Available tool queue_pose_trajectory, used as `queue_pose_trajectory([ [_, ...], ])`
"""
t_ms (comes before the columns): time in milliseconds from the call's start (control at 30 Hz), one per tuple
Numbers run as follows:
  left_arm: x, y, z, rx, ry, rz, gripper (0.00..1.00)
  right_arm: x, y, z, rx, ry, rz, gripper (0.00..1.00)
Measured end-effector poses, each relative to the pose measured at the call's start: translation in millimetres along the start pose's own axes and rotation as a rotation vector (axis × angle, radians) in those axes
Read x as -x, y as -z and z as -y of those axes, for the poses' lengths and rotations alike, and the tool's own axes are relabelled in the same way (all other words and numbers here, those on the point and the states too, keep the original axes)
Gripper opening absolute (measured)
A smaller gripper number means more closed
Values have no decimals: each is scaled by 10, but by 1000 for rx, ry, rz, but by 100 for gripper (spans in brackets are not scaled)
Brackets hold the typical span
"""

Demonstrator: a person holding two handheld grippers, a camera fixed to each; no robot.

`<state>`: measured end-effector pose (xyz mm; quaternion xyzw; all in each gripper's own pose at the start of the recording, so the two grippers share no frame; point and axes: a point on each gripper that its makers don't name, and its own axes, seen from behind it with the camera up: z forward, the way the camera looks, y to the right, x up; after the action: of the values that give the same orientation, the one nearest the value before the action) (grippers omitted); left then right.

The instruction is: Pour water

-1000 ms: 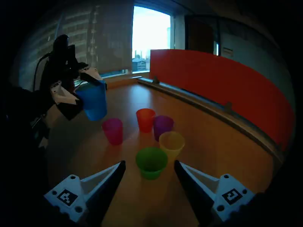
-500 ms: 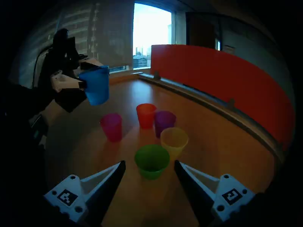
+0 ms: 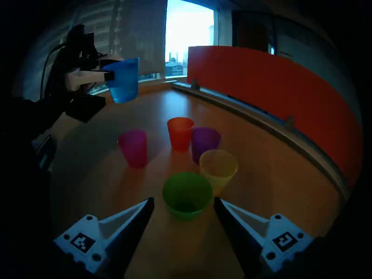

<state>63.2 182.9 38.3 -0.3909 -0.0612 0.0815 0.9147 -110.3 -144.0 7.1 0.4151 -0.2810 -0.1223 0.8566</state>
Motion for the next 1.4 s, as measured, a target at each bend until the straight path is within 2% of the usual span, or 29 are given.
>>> queue_pose_trajectory([
  [333, 49, 42, 179, -41, 3, 7, 87, 106, -213, -65, 15, 1, 34, 100],
  [833, 118, 87, 336, -75, 9, 15, 87, 127, -466, -39, 4, -10, 37, 99],
  [900, 126, 92, 343, -77, 9, 17, 87, 131, -484, -42, 5, -10, 36, 99],
  [1033, 146, 99, 350, -77, 7, 20, 87, 135, -510, -43, 8, -13, 29, 92],
  [1400, 168, 116, 380, -81, 6, 23, 87, -7, -470, -32, 16, -41, -43, 92],
])
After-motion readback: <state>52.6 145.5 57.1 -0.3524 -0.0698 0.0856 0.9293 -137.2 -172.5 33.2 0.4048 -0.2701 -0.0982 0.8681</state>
